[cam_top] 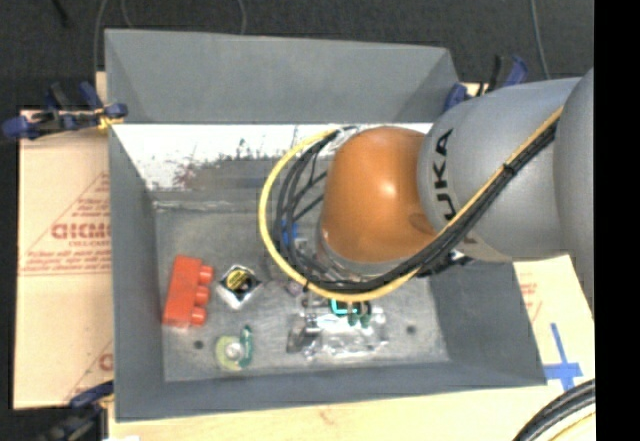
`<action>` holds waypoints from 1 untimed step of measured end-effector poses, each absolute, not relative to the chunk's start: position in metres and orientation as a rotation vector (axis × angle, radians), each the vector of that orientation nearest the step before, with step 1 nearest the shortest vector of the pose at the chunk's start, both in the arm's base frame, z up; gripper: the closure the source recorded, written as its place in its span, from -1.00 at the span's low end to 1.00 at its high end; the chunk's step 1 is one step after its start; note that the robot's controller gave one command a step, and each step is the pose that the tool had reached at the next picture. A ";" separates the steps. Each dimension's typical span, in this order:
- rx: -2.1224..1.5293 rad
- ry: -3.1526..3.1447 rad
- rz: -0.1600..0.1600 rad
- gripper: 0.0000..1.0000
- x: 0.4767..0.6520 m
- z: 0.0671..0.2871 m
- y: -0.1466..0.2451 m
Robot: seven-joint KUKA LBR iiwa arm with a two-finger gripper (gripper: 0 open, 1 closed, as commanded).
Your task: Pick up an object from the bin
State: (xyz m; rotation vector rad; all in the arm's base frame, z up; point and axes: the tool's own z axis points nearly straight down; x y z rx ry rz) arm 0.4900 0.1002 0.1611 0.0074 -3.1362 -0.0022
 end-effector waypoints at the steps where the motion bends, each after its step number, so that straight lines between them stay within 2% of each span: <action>1: 0.415 -3.122 0.000 -1.00 0.518 0.089 0.147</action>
Offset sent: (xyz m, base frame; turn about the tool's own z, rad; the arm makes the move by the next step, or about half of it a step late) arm 0.0255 0.0478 -0.0745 -0.2620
